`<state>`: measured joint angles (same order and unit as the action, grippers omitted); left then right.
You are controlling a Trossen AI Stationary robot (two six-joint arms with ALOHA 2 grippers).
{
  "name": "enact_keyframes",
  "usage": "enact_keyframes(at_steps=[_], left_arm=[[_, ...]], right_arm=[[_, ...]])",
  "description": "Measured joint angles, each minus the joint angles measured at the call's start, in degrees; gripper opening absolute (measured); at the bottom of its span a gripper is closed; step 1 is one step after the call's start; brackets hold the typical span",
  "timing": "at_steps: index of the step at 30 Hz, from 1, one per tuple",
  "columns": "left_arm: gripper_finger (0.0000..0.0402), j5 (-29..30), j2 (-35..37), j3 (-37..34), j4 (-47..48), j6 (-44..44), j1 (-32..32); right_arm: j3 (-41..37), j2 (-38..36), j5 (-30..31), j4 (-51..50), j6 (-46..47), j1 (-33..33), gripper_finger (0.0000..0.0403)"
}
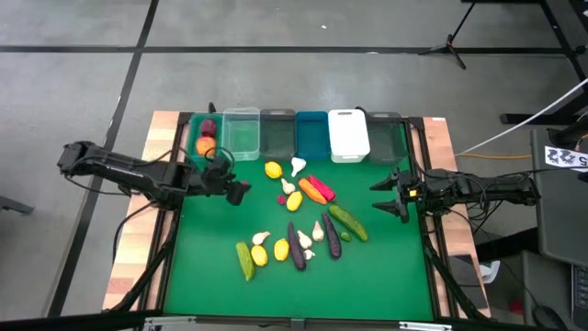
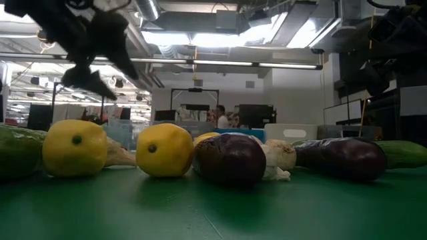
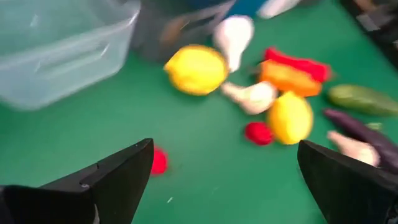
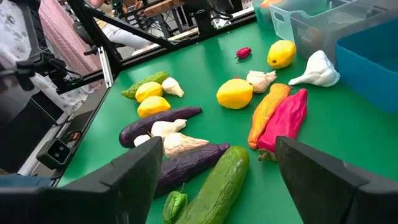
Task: Sort produce into baskets
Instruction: Put the cucumber into the transparent bin
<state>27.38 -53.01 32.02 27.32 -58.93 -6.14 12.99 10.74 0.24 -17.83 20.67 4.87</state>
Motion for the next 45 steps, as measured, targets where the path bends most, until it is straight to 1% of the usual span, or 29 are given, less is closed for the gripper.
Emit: enact_keyframes(at_steps=[4, 6, 8, 13, 16, 18, 20, 23, 25, 27, 30, 35, 39, 42, 45], left_arm=[[0.0388, 0.15, -2.07, -2.99, -0.16, -5.69, 0.09], [0.0388, 0.13, -2.74, -4.28, -1.24, -6.81, 0.22], [0.0388, 0.11, -3.02, -5.27, -4.12, -7.66, 0.12], [0.0388, -0.41, -2.99, -7.68, -11.63, -14.12, 0.13], [0.0388, -1.88, -2.98, -8.61, -17.39, -17.61, 0.12], [0.0388, -3.67, -2.98, -9.24, -23.08, -18.20, 0.12], [0.0388, -4.75, -2.98, -9.51, -27.52, -18.63, -0.07], [0.0388, -4.85, -2.98, -10.11, -30.11, -19.00, -1.11], [0.0388, -4.87, -2.98, -10.11, -29.70, -18.98, -1.74], [0.0388, -4.69, -3.21, -10.11, -29.04, -19.01, -2.10], [0.0388, -4.29, -3.98, -10.11, -29.29, -19.20, -2.17], [0.0388, -4.34, -5.49, -10.11, -30.07, -17.81, -2.16], [0.0388, -4.42, -5.56, -10.11, -31.91, -10.93, -2.15], [0.0388, -4.40, -5.54, -10.11, -34.44, -6.26, -2.15], [0.0388, -4.42, -5.54, -10.11, -37.28, -2.90, -2.15]], right_arm=[[0.00, -0.01, -0.03, 0.02, 0.10, 0.01, 0.0310], [0.00, -0.02, 0.00, -0.04, 0.10, -0.01, 0.0310], [0.00, 0.00, 0.12, -0.46, -0.11, 0.01, 0.0310], [0.00, 0.00, 0.70, -2.40, -1.58, 0.01, 0.0310], [-0.02, 0.32, 5.11, -3.55, -0.65, 0.01, 0.0310], [-0.02, 1.44, 6.62, -3.12, 1.52, -0.01, 0.0310], [-0.02, 3.22, 6.72, -2.54, 1.66, 0.01, 0.0310], [-0.02, 7.35, 7.37, -0.54, 1.26, 0.01, 0.0310], [-0.02, 11.76, 7.72, 3.25, 0.39, 0.04, 0.0310], [0.40, 17.90, 6.69, 6.96, 0.10, 0.04, 0.0310], [5.21, 28.73, 5.82, 6.17, 0.33, 0.06, 0.0310], [19.34, 47.51, 5.76, -5.14, 0.78, 0.42, 0.0310], [31.00, 59.77, 6.18, -15.03, 1.12, 2.90, 0.0310], [37.29, 66.52, 6.29, -18.11, 1.59, 5.79, 0.0310], [39.83, 70.00, 7.47, -18.89, 1.84, 7.91, 0.0310]])
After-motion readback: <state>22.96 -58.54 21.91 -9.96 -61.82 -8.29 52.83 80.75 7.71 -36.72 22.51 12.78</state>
